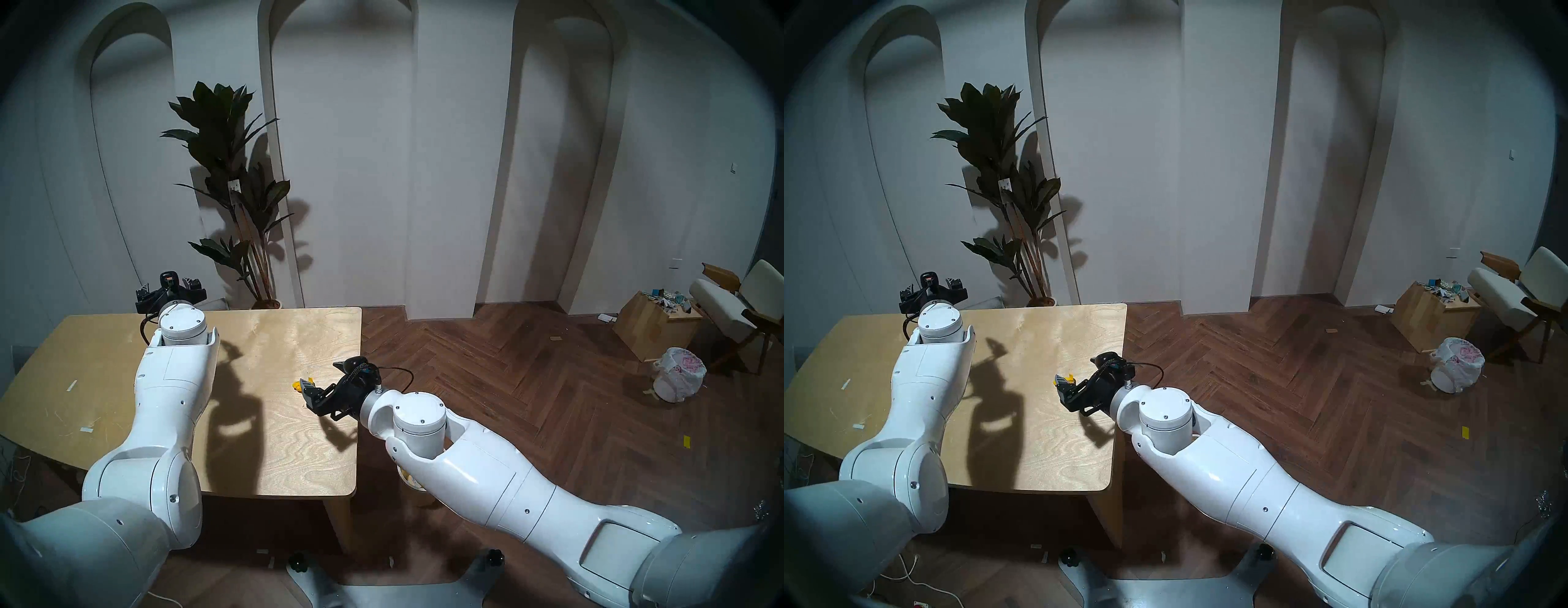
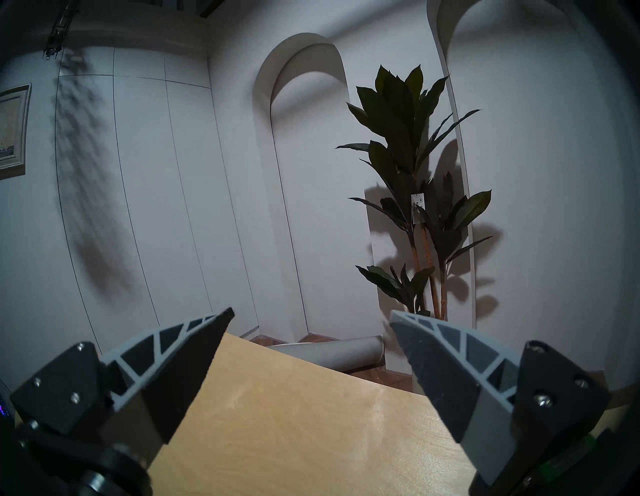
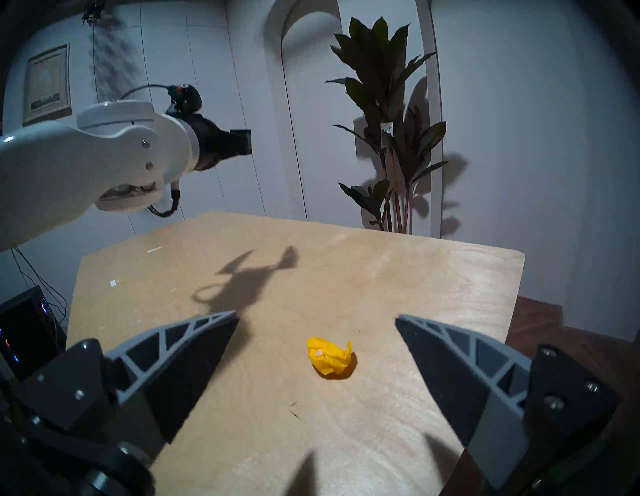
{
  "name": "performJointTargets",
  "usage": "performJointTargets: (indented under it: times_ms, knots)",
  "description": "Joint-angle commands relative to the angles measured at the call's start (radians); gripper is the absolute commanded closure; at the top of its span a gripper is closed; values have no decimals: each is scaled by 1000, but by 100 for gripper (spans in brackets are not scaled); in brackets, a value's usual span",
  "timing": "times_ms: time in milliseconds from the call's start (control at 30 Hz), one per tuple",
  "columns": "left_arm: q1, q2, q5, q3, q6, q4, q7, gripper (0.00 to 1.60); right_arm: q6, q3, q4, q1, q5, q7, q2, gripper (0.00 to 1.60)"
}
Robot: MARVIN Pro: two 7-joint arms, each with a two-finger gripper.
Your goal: Put the trash into the trash bin on the ground
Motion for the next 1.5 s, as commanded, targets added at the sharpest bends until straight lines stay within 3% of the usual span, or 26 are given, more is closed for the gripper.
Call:
performJointTargets:
  times_ms: [0,833,1467]
  knots:
    - [22,12,-3,-7,-15,-97,-14,0,33,-20,37,60,-22,-38,-93,0]
    - [208,6,-27,-54,-13,-387,-97,0,164,-111,286,174,-94,-184,-295,0]
    - [372,54,-90,-107,95,-590,-222,0,225,-115,500,254,-117,-288,-434,0]
